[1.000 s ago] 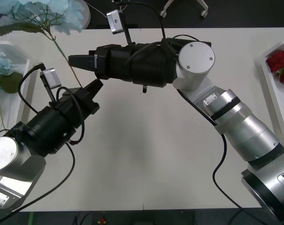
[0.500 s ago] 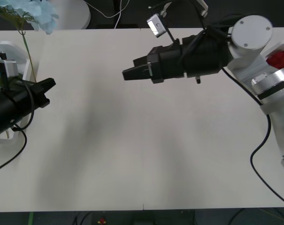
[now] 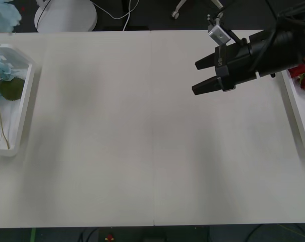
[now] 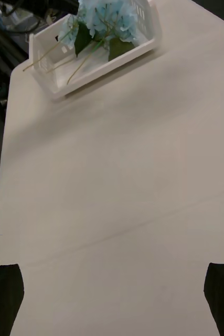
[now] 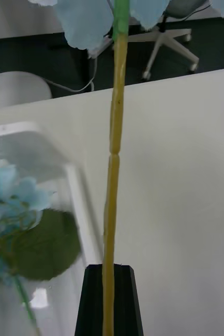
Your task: Put the red flowers into the right box and the blue flowers into the left box
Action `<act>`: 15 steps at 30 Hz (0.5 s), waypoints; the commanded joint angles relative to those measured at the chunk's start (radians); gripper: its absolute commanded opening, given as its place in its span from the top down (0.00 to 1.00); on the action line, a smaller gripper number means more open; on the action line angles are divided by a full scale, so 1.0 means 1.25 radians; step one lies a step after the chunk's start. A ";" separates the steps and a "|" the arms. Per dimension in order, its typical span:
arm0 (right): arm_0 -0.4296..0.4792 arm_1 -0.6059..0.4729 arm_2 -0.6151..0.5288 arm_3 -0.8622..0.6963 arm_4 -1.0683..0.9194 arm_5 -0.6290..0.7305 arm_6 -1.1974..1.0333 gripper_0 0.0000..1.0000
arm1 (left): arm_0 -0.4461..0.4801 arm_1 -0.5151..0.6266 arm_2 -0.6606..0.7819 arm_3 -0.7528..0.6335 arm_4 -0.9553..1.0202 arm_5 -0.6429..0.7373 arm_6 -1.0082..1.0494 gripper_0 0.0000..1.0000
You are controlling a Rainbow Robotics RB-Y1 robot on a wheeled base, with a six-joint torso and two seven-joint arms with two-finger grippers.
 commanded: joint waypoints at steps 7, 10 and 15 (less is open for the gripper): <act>-0.038 -0.131 -0.019 -0.017 -0.143 0.017 0.158 0.00 | -0.011 0.054 0.132 -0.010 -0.321 0.010 0.169 1.00; -0.036 -0.147 -0.019 -0.017 -0.163 0.019 0.158 0.00 | 0.001 0.054 0.135 -0.010 -0.398 0.010 0.209 1.00; -0.029 -0.153 -0.019 -0.017 -0.159 0.024 0.158 0.00 | 0.034 0.054 0.135 -0.010 -0.520 0.010 0.273 1.00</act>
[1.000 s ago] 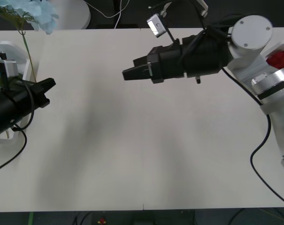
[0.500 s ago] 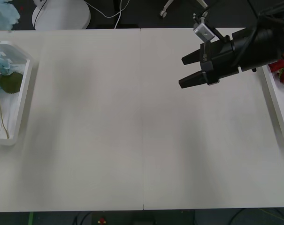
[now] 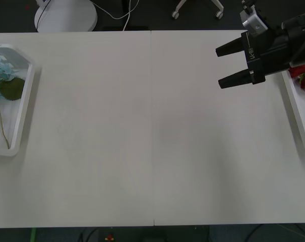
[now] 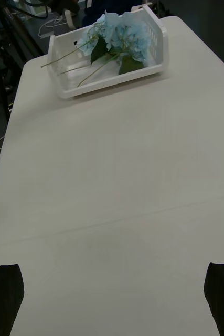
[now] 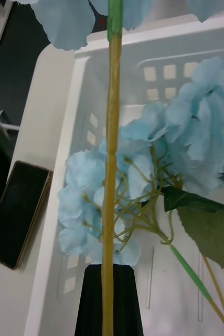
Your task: Put the red flowers into the right box and the blue flowers into the left box
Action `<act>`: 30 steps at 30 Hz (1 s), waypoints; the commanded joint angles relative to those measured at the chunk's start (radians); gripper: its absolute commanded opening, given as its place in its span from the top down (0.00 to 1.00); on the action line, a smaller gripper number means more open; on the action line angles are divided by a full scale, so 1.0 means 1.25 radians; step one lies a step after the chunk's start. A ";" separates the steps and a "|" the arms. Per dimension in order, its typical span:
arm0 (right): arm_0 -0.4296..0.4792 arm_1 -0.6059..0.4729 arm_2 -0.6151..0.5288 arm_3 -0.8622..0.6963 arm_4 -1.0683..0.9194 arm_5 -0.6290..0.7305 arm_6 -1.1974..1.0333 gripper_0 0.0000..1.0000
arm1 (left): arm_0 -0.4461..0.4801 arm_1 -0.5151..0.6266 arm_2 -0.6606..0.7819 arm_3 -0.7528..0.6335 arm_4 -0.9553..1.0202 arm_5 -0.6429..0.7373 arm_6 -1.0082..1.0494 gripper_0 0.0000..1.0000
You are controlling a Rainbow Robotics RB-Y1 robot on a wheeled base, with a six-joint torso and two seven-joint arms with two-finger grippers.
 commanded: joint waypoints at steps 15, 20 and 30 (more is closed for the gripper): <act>-0.028 -0.035 -0.018 -0.016 -0.001 0.007 -0.012 0.00 | 0.116 0.028 -0.067 -0.009 -0.153 0.006 0.200 1.00; -0.028 -0.035 -0.018 -0.016 -0.001 0.007 -0.012 0.00 | 0.115 0.029 -0.083 -0.009 -0.144 0.049 0.255 1.00; -0.028 -0.035 -0.018 -0.016 -0.001 0.007 -0.012 0.00 | 0.116 0.029 -0.077 -0.019 -0.111 0.056 0.259 0.20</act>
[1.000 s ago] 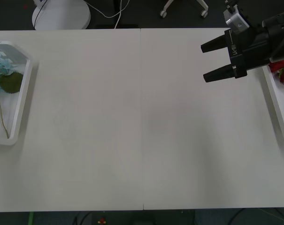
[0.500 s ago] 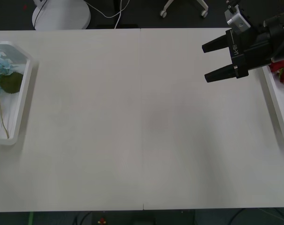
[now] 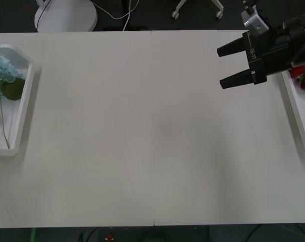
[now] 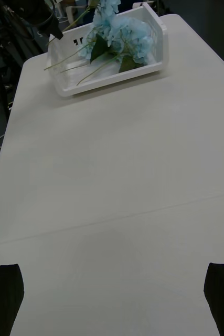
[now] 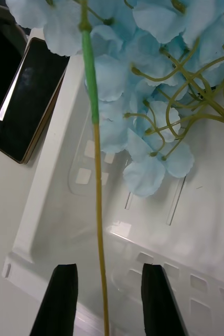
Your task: Put the red flowers into the right box and the blue flowers into the left box
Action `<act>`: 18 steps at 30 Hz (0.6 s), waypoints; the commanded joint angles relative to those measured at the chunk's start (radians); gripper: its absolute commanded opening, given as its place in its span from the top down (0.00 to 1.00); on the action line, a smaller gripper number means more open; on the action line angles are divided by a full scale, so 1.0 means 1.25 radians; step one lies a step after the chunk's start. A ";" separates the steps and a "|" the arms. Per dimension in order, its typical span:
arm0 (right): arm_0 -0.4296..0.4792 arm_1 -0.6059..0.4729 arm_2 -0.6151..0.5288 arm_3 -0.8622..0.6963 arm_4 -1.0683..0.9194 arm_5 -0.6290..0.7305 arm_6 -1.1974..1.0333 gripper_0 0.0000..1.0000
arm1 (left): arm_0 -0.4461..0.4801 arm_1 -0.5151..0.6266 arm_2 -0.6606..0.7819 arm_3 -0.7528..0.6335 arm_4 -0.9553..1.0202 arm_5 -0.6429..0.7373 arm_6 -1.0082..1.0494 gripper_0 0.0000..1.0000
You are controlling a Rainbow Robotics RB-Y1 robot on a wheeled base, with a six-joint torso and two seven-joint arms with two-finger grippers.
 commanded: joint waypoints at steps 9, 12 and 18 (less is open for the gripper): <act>-0.028 -0.032 -0.018 -0.016 -0.001 0.005 -0.012 0.00 | 0.029 0.031 0.070 -0.188 0.176 0.209 -0.021 0.00; -0.028 -0.032 -0.018 -0.016 -0.001 0.005 -0.012 0.00 | 0.034 0.031 0.070 -0.263 0.235 0.246 -0.017 0.00; -0.028 -0.032 -0.018 -0.016 -0.001 0.005 -0.012 0.00 | 0.034 0.031 0.056 -0.322 0.417 0.227 -0.022 0.00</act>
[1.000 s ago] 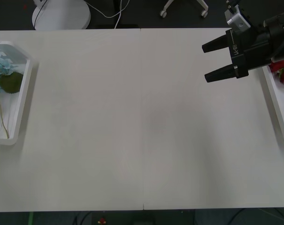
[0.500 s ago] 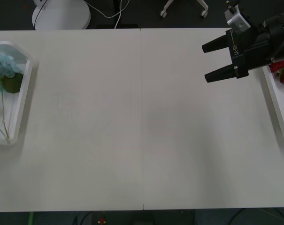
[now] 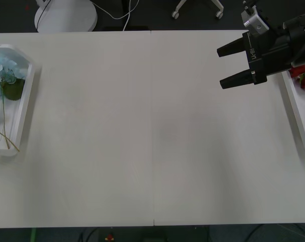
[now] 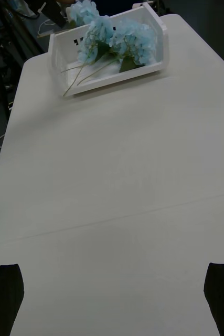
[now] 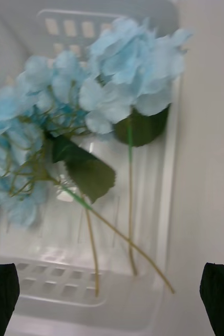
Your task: Put the red flowers into the right box and the blue flowers into the left box
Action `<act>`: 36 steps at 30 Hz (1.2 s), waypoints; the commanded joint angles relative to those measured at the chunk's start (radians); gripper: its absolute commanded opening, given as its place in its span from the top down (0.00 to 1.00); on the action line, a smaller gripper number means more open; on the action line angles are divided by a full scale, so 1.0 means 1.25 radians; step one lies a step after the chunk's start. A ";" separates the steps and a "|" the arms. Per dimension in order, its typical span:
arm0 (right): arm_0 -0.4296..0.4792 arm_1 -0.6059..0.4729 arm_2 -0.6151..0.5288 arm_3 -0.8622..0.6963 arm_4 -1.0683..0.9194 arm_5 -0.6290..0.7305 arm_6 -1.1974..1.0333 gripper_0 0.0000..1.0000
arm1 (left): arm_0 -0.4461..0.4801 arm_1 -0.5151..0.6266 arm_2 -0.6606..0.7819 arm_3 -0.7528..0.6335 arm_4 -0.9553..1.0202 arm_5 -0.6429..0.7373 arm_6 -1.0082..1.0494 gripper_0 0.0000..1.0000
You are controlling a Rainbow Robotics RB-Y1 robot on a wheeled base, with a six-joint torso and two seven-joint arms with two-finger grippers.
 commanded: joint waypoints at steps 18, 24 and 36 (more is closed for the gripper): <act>-0.028 -0.032 -0.018 -0.016 -0.002 0.004 -0.012 0.00 | 0.017 0.126 -0.289 -0.040 0.619 -0.220 -0.340 0.00; -0.028 -0.032 -0.018 -0.016 -0.002 0.004 -0.012 0.00 | 0.009 0.144 -0.426 -0.040 0.739 -0.353 -0.505 0.00; -0.028 -0.032 -0.018 -0.016 -0.002 0.004 -0.012 0.00 | -0.117 0.165 -0.754 -0.044 0.765 -0.613 -0.612 0.00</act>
